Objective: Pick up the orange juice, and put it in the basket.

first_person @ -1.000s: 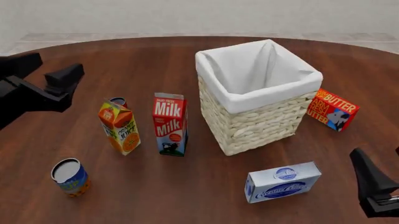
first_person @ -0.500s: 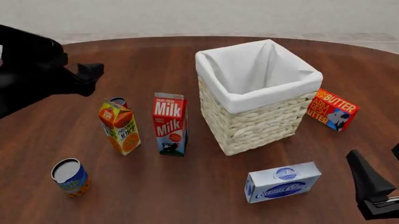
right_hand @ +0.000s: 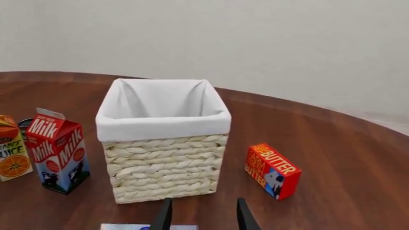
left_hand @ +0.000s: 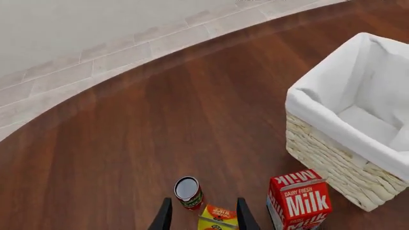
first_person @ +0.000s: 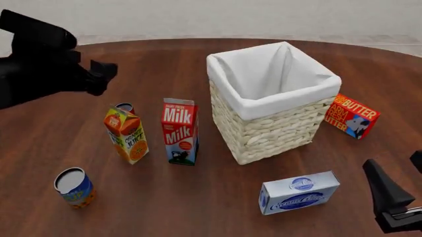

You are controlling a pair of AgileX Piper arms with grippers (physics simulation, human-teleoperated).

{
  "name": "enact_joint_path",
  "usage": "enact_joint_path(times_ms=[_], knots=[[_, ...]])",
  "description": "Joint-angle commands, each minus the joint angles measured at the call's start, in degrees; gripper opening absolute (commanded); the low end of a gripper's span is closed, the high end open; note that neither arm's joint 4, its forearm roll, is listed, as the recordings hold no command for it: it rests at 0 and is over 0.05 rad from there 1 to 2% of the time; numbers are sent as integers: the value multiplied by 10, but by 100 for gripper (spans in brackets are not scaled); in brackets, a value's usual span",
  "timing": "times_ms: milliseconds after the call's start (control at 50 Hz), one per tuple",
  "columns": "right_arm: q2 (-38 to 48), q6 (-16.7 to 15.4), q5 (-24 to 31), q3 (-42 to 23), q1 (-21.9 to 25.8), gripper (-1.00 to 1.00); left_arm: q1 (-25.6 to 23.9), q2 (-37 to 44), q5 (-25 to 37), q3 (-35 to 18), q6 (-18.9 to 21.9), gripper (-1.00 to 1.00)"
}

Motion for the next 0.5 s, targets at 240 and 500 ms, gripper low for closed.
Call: enact_joint_path(times_ms=[240, 500], knots=[[6, -3, 0, 0, 17, 100, -15, -24, 128, -90, 12, 100], [8, -9, -5, 0, 20, 100, -49, -10, 178, -80, -14, 100]])
